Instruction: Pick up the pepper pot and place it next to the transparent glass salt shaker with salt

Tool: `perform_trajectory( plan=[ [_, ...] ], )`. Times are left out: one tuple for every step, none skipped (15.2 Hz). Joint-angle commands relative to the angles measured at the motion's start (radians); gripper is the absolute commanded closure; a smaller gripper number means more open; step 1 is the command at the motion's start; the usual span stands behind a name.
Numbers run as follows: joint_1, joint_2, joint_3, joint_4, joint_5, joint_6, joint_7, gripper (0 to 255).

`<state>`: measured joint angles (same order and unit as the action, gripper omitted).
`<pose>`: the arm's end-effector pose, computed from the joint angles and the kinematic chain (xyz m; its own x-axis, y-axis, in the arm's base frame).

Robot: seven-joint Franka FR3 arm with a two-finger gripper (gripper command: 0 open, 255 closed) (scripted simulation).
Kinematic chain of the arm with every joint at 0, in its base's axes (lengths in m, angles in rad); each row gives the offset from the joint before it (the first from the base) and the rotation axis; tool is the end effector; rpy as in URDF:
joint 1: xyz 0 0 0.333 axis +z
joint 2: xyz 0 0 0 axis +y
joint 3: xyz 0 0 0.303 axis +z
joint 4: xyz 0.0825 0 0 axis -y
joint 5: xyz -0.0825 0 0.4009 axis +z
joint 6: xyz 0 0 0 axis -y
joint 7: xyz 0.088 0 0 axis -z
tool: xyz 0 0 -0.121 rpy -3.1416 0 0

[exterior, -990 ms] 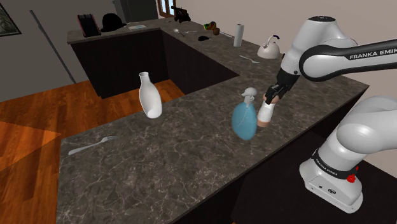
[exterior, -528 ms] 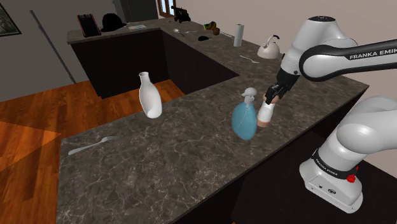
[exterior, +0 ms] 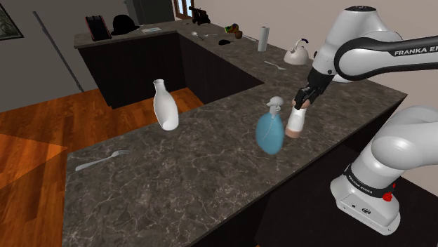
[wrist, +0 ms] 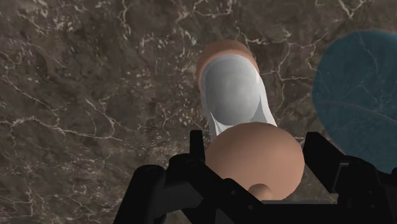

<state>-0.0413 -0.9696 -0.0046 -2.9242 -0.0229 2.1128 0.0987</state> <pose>0.3050 -0.0150 0.3932 0.9787 -0.1304 0.1584 -0.1324 -0.9912 0.0018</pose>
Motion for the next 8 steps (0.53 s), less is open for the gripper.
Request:
perform_trajectory(
  plan=[
    [0.000,-0.006,0.000,0.022,0.000,-0.028,0.000,255],
    [0.000,-0.009,0.000,0.034,0.001,-0.044,-0.001,255],
    [0.001,-0.012,0.000,0.046,0.001,-0.059,-0.001,255],
    [0.001,-0.015,0.000,0.059,0.001,-0.074,-0.001,255],
    [0.001,-0.017,0.000,0.071,0.001,-0.089,-0.001,255],
    [0.001,-0.019,0.001,0.084,0.001,-0.103,-0.001,255],
    [0.001,-0.020,0.001,0.097,0.002,-0.117,-0.002,255],
    [0.001,-0.021,0.001,0.110,0.002,-0.131,-0.002,255]
  ],
)
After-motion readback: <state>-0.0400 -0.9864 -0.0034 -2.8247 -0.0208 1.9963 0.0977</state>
